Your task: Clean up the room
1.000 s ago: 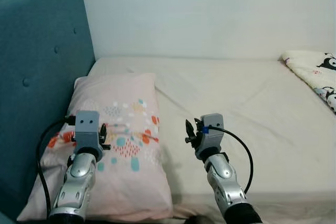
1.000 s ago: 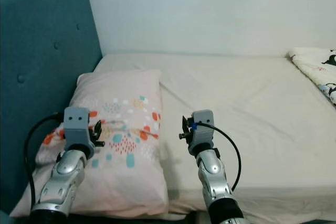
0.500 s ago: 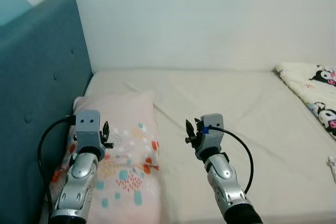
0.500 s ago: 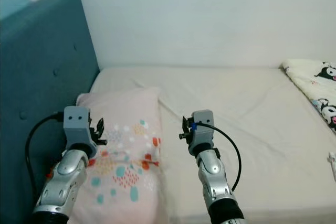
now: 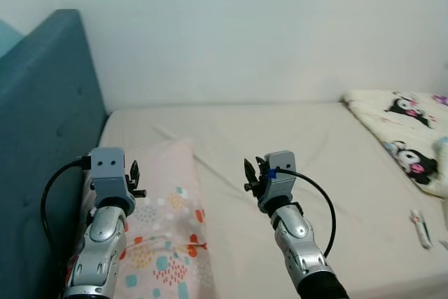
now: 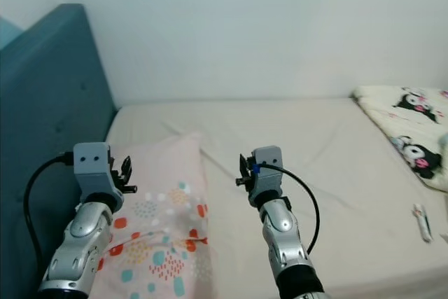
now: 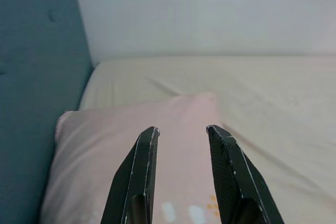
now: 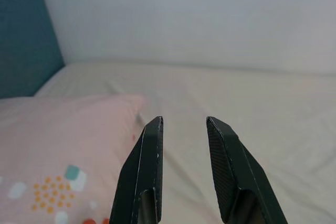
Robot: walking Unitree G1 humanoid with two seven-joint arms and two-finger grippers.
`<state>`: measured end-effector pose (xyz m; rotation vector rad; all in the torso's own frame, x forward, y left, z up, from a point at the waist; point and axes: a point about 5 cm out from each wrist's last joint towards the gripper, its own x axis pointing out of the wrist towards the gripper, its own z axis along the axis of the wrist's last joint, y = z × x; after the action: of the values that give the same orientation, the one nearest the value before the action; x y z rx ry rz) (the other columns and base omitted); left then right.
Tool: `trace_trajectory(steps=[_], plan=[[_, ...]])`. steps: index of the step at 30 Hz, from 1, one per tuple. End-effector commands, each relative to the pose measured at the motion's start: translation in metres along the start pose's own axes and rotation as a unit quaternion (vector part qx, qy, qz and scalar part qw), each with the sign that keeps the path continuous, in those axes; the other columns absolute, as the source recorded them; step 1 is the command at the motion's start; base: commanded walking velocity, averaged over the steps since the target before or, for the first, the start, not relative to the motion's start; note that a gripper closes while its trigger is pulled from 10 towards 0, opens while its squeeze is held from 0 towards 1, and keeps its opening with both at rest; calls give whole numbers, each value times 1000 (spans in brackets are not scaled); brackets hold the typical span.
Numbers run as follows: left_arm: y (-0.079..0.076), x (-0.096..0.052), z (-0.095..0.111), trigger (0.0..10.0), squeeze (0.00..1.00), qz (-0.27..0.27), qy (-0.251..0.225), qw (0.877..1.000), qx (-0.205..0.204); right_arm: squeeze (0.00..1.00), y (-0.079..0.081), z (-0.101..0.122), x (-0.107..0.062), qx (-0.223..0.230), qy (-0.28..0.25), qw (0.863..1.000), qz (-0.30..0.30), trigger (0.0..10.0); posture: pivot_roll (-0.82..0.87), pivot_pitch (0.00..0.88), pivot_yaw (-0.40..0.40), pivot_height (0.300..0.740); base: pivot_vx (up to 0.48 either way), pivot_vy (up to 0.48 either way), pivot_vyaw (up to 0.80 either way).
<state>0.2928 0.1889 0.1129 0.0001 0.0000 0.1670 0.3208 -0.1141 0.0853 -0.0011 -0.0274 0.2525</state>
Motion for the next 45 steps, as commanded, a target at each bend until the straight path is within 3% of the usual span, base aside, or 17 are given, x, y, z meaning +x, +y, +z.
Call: trace_trajectory(steps=[1, 19, 25, 34, 38, 45], plan=[[0, -2, -5, 10000, 0, 2, 9, 1000, -6, 0, 3, -9, -3, -7, 25, 1000, 7, 10000, 72, 0, -100, 740, 0, 0, 0], [0, -1, -13, 10000, 0, -19, 31, 999, 5, 0, 10, -24, -7, -7, 64, 998, 25, 10000, 84, 0, -107, 740, 0, 0, 0], [-3, -1, -13, 10000, 0, -22, 33, 999, 7, 0, -2, -31, -8, 9, 93, 995, -20, 10000, 84, 0, -111, 740, 0, 0, 0], [-4, -1, -13, 10000, 0, -28, 41, 999, 12, 0, -6, -27, -5, -21, 87, 996, -31, 10000, 82, 0, -112, 740, 0, 0, 0], [-11, -3, -12, 10000, 0, -42, 38, 998, 11, 0, -3, -23, -3, -51, 75, 996, -13, 10000, 81, 0, -108, 740, 0, -480, 200], [-12, -4, -12, 10000, 0, -31, 42, 999, -1, 0, -2, -19, -1, -58, 70, 996, -9, 10000, 80, 0, -108, 740, 0, -480, 800]])
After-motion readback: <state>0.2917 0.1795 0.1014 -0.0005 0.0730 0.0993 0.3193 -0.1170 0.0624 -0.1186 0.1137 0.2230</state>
